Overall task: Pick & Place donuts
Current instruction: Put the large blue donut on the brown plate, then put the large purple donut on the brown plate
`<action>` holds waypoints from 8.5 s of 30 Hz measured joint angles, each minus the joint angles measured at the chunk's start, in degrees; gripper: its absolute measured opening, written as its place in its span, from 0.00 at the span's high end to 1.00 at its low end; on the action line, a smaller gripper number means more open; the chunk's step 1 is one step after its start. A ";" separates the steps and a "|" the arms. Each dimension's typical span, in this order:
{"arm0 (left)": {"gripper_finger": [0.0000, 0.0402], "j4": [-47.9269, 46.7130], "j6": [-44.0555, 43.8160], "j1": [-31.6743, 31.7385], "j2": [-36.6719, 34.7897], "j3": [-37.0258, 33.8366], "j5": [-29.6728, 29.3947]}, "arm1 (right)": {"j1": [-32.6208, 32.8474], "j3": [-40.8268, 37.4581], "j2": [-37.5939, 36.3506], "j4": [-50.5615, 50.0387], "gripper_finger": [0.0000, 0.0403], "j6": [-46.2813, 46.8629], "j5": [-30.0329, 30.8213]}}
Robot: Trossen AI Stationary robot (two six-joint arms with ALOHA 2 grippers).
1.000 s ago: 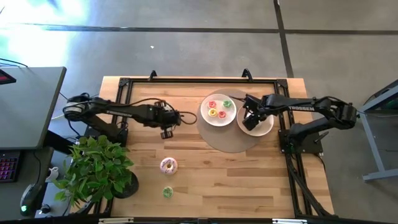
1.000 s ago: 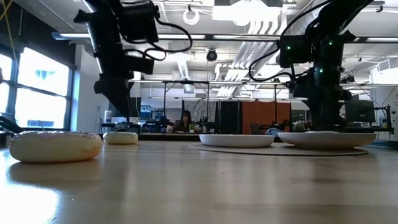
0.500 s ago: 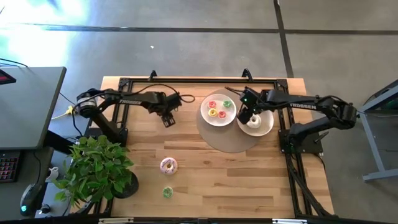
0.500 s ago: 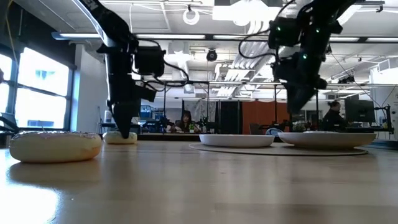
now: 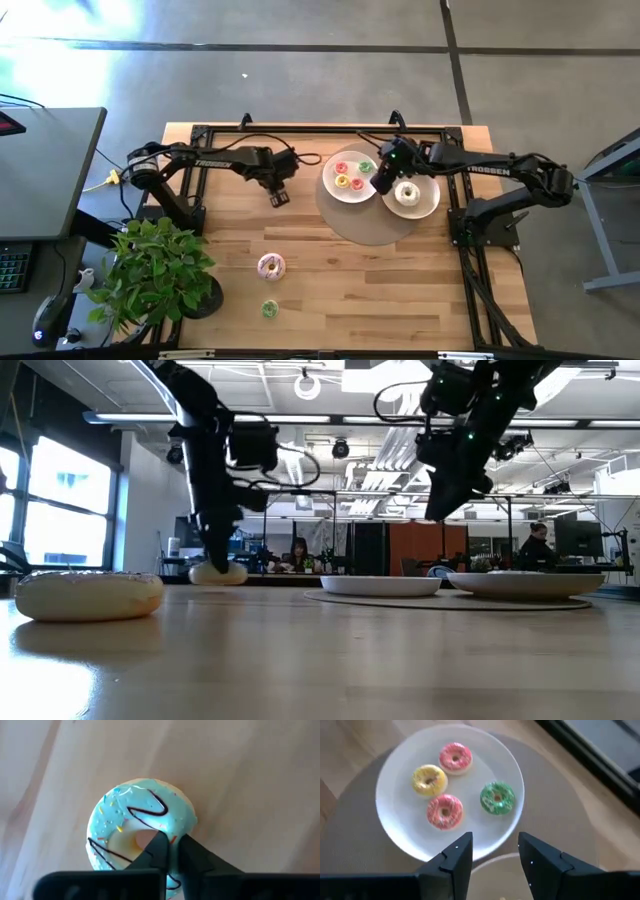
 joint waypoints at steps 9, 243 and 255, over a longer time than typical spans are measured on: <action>0.93 5.59 7.31 -5.65 -0.02 8.26 20.52 | 3.76 0.00 0.00 11.41 0.68 -17.32 -13.46; 0.48 -9.87 5.00 -5.79 -29.00 12.17 2.95 | 29.26 1.46 6.71 -40.51 0.97 52.11 23.55; 0.48 -9.09 4.97 -5.79 -29.00 12.17 2.97 | 28.78 -14.50 1.97 -13.28 0.94 29.55 35.80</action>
